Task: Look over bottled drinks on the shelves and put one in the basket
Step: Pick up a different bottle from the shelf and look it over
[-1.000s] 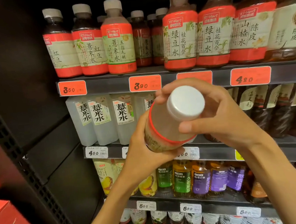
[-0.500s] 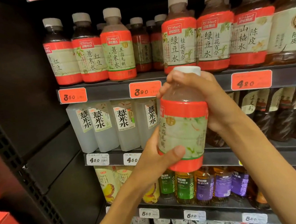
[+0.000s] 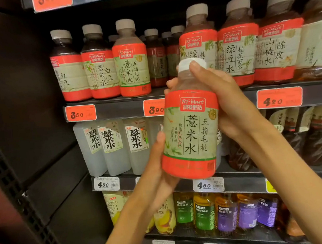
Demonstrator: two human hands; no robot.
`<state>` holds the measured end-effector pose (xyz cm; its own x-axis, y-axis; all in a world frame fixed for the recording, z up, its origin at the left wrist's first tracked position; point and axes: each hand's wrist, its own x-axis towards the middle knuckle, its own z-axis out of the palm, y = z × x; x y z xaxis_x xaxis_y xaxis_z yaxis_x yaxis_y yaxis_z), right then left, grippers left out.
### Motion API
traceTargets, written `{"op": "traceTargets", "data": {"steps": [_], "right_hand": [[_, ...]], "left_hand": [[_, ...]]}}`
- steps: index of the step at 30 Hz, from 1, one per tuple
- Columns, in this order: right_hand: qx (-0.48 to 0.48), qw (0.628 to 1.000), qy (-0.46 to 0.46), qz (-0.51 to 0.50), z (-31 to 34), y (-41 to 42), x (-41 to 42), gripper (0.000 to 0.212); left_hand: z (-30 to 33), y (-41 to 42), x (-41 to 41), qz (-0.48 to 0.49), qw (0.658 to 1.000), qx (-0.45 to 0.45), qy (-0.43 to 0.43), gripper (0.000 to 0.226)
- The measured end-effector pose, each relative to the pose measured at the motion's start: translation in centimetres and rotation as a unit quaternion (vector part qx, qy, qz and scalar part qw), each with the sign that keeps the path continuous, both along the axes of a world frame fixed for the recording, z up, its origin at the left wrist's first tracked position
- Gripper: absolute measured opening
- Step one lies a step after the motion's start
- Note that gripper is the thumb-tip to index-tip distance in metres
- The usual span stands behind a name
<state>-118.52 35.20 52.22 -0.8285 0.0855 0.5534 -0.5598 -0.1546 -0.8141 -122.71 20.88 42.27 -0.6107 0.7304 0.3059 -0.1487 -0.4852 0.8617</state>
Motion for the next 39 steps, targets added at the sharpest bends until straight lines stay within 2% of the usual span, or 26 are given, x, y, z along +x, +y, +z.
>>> {"op": "traceTargets", "data": {"steps": [3, 4, 7, 11, 13, 16, 20, 27, 30, 34, 39], "right_hand": [[0.018, 0.996, 0.033, -0.078, 0.3, 0.2, 0.0, 0.037], [0.018, 0.995, 0.037, -0.091, 0.4, 0.2, -0.1, 0.036], [0.031, 0.991, 0.046, -0.122, 1.0, -0.1, -0.6, 0.035], [0.081, 0.976, 0.090, -0.179, 2.9, -0.2, -1.3, 0.031], [0.110, 0.965, 0.120, -0.207, 4.3, -0.5, -1.7, 0.032], [0.148, 0.953, 0.144, -0.222, 6.1, -1.0, -2.5, 0.035], [0.125, 0.954, 0.155, -0.224, 7.3, -1.2, -3.7, 0.032], [0.174, 0.927, 0.191, -0.271, 7.8, -1.0, -6.0, 0.029], [0.216, 0.902, 0.205, -0.314, 7.8, -0.8, -6.7, 0.025], [0.307, 0.820, 0.251, -0.413, 7.8, 0.1, -6.9, 0.031], [0.394, 0.736, 0.267, -0.482, 7.6, 0.8, -6.4, 0.039]], "left_hand": [[1.4, -0.1, -0.5, 0.125, 0.983, -0.077, 0.108, 0.098], [1.7, 0.2, -0.6, 0.148, 0.975, -0.095, 0.134, 0.096], [2.3, 1.2, -0.3, 0.191, 0.945, -0.129, 0.233, 0.069], [4.1, 2.1, -1.0, 0.232, 0.936, -0.084, 0.253, 0.047], [5.6, 2.3, -1.7, 0.255, 0.924, -0.082, 0.273, 0.052], [7.3, 2.5, -3.0, 0.320, 0.891, -0.101, 0.306, 0.077], [8.7, 2.2, -4.4, 0.397, 0.834, -0.152, 0.352, 0.077], [9.2, 3.1, -5.4, 0.389, 0.850, -0.136, 0.328, 0.089], [9.0, 3.6, -5.8, 0.413, 0.846, -0.132, 0.310, 0.086], [8.5, 3.8, -6.4, 0.432, 0.852, -0.095, 0.282, 0.088], [8.4, 4.5, -6.7, 0.477, 0.828, -0.082, 0.283, 0.076]]}}
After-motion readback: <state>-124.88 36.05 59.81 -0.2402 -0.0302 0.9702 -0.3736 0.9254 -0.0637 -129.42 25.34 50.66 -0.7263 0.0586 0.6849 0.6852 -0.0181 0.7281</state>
